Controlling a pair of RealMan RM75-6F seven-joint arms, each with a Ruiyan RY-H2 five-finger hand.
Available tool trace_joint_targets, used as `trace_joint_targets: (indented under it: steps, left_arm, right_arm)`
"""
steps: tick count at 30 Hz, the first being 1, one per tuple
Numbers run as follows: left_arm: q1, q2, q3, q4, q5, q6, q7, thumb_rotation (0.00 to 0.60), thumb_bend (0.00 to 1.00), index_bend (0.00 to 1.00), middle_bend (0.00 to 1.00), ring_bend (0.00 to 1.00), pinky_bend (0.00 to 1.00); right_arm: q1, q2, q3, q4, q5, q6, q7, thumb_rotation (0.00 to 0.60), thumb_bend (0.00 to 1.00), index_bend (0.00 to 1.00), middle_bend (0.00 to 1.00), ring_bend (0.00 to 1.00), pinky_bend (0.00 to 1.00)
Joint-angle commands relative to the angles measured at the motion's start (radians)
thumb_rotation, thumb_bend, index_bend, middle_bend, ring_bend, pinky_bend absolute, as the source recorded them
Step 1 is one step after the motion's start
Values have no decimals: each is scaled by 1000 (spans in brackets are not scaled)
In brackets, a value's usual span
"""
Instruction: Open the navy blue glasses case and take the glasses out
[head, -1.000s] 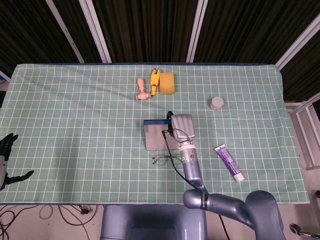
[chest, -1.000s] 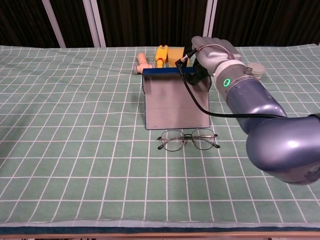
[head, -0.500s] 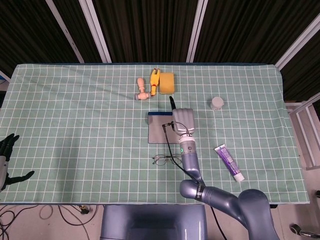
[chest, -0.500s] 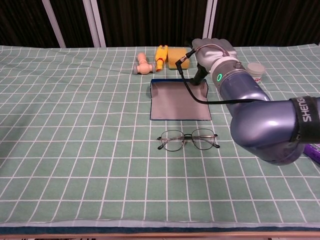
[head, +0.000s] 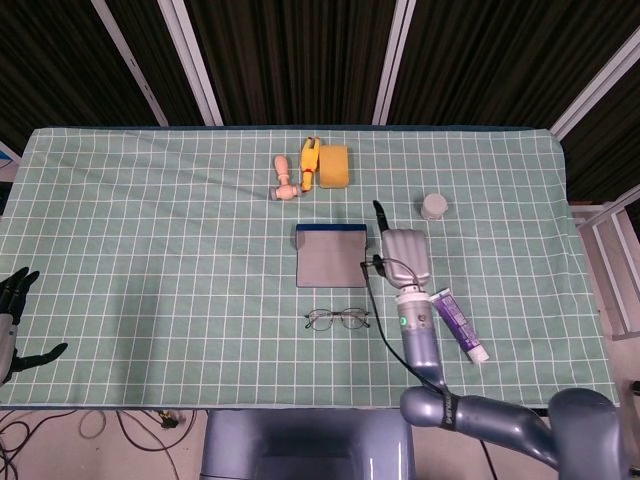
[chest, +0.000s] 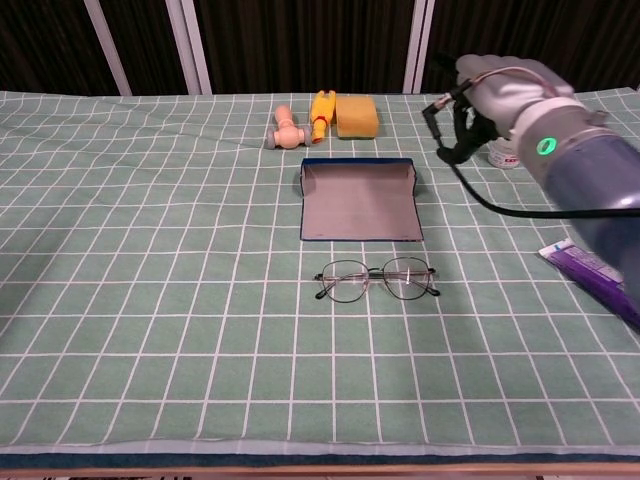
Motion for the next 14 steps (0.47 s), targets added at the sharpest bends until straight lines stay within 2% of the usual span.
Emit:
trace_joint_targets:
  steps: [1,3,5,7,9,14]
  left_arm:
    - [1,-4,2,7,11,8,10,600,0,0,0,0,0]
    - [1,-7,4,14,19,13,17,600,0,0,0,0,0]
    - [1,-11,7,23,32,21,25,600,0,0,0,0,0]
    - [2,-13,11,31,43,25,34,600,0,0,0,0,0]
    - [3,-15,14,39,51,30,47,600,0,0,0,0,0]
    - [5,-23,19,56,70,46,83,600,0,0,0,0,0]
  right_arm:
    - [-184,232,-126,-265,-88,120,40,600,352,0,434,555,504]
    - [-229,296,-156,-331,-113,138,73,600,307,0,265,327,378]
    - [-281,375,-196,-401,-145,152,119,600,223,0,110,134,306]
    - [-330,450,-241,-455,-181,167,156,600,147,0,25,37,276]
    - [-376,514,-283,-490,-223,189,193,600,101,0,0,0,260]
    - [-474,614,-355,-502,-303,240,295,600,70,0,0,0,245]
